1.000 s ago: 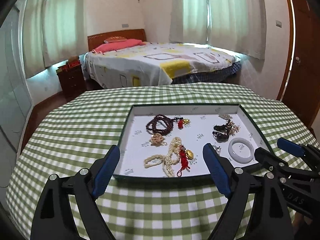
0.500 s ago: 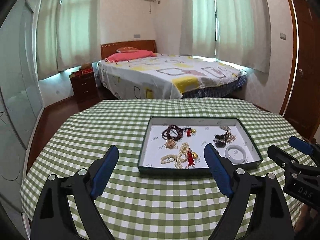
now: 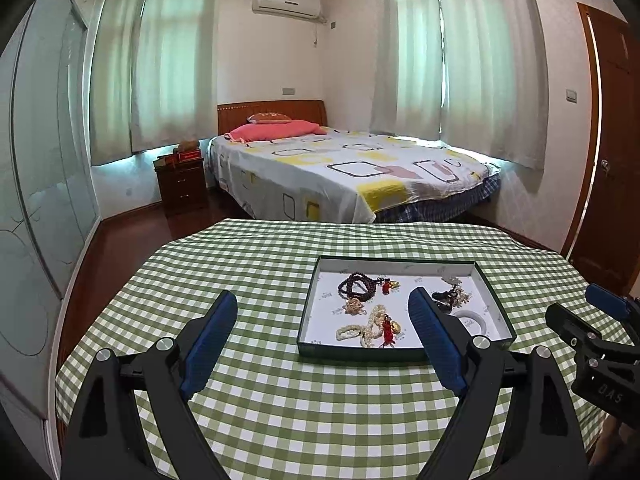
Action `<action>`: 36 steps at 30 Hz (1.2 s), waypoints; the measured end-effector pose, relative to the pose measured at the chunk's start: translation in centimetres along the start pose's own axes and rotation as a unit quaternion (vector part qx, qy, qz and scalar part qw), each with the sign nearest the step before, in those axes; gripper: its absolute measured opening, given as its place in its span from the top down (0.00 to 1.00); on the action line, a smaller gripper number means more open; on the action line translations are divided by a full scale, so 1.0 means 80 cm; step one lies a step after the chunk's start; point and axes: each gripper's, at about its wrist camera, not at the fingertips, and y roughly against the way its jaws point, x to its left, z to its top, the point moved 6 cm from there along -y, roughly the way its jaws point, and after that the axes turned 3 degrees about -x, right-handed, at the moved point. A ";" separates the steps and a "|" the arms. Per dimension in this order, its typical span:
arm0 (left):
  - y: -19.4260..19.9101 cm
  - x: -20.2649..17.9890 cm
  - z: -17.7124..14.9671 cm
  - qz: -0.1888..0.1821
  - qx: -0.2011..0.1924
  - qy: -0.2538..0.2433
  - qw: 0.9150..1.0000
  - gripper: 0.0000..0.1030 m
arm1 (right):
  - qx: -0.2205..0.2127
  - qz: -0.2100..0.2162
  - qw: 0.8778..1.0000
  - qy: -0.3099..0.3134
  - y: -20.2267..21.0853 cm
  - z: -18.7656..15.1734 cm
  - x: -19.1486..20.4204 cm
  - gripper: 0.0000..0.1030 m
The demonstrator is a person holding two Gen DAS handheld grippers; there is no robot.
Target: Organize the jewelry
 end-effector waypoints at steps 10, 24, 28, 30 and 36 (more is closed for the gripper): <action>0.005 0.003 -0.002 0.000 0.000 0.001 1.000 0.18 | 0.000 0.000 1.000 -0.001 0.000 -0.001 -0.001 0.18; 0.011 0.004 -0.002 0.000 0.000 0.002 1.000 0.18 | -0.002 0.000 1.000 -0.002 0.003 -0.003 -0.003 0.18; 0.012 0.003 0.000 0.000 -0.001 0.003 1.000 0.18 | -0.002 0.000 1.000 -0.002 0.003 -0.003 -0.003 0.18; 0.013 0.004 0.000 0.001 -0.001 0.004 1.000 0.18 | -0.003 0.000 1.000 -0.002 0.003 -0.004 -0.003 0.18; 0.015 0.005 0.001 0.003 -0.001 0.005 1.000 0.18 | -0.002 0.000 1.000 -0.001 0.004 -0.004 -0.002 0.18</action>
